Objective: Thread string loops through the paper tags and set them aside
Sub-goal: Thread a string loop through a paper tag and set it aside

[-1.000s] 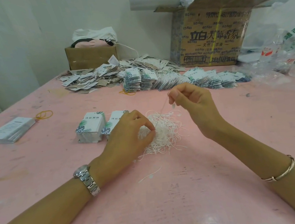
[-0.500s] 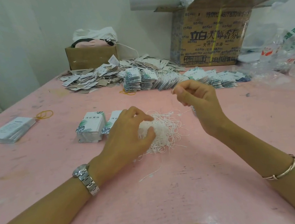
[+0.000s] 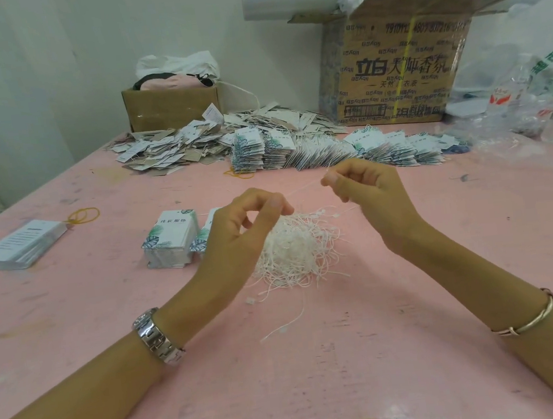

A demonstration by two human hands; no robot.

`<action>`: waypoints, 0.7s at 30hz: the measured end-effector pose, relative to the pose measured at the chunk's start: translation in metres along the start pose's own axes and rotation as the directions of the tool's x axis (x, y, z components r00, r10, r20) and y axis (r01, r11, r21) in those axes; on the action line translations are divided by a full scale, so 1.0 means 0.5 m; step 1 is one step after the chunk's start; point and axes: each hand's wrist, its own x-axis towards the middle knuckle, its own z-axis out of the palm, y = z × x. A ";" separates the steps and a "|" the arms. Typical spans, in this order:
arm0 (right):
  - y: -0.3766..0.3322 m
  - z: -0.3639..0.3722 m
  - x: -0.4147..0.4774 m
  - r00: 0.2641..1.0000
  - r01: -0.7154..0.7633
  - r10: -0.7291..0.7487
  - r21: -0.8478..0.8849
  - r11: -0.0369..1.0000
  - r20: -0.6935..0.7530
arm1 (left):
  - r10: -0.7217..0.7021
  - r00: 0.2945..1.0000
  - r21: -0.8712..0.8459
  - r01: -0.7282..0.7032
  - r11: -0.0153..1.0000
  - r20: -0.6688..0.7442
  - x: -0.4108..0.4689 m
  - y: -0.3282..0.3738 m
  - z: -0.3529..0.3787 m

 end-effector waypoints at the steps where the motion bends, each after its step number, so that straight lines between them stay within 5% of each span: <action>1: 0.005 -0.005 0.003 0.998 -0.046 0.045 -0.024 0.999 -0.039 | -0.020 0.999 -0.007 0.020 1.000 -0.028 0.000 -0.003 -0.001; 6: 0.020 -0.016 0.008 0.975 -0.176 0.135 -0.245 0.954 -0.174 | -0.071 0.990 0.012 0.073 0.997 -0.121 0.001 -0.014 0.002; 14: 0.011 -0.012 -0.002 0.923 -0.198 0.375 -0.723 0.661 0.090 | -0.065 0.986 0.153 0.088 0.984 -0.153 0.001 -0.024 -0.007; 17: 0.005 0.007 -0.018 0.985 0.045 0.072 -0.636 0.770 0.157 | -0.055 0.994 0.182 0.072 0.981 -0.096 -0.002 -0.025 -0.002; 21: -0.008 0.042 -0.041 0.932 0.249 -0.148 -0.288 0.925 0.330 | -0.024 0.998 0.185 0.033 0.982 -0.053 -0.007 -0.020 0.004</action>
